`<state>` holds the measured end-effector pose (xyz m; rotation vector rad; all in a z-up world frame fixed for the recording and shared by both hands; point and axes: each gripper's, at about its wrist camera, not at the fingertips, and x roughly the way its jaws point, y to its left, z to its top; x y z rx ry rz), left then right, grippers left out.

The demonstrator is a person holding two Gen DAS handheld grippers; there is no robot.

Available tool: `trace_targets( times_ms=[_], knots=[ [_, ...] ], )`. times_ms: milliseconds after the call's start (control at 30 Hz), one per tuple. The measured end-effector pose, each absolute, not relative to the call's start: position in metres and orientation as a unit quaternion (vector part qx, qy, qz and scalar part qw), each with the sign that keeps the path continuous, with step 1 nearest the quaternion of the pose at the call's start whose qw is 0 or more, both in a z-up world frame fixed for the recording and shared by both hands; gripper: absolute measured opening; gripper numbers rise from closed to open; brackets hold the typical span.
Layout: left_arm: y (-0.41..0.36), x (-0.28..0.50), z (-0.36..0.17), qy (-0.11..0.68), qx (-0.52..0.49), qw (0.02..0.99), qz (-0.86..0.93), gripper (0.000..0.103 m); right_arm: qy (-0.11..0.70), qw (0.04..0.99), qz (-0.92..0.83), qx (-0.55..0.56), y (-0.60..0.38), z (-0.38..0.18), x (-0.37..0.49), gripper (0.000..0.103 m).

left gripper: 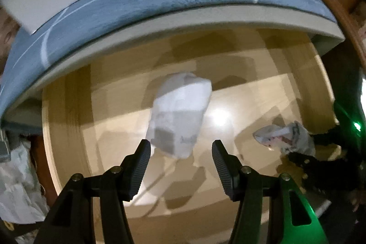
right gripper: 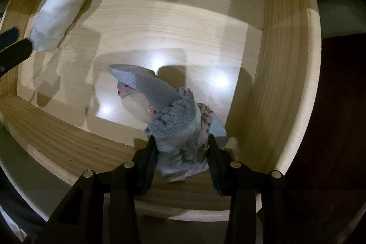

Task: Take underwear out of drawer
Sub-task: 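Grasp the rolled white sock with left tool while right tool holds grey sock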

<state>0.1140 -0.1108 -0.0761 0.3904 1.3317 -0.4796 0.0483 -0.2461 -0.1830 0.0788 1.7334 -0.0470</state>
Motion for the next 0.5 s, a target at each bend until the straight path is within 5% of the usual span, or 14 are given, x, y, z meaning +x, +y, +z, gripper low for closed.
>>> trace_targets(
  times_ms=[500],
  knots=[
    [-0.127, 0.147, -0.123, 0.643, 0.199, 0.713, -0.198, 0.058, 0.763, 0.646, -0.018, 0.037, -0.249, -0.187, 0.050, 0.040]
  ],
)
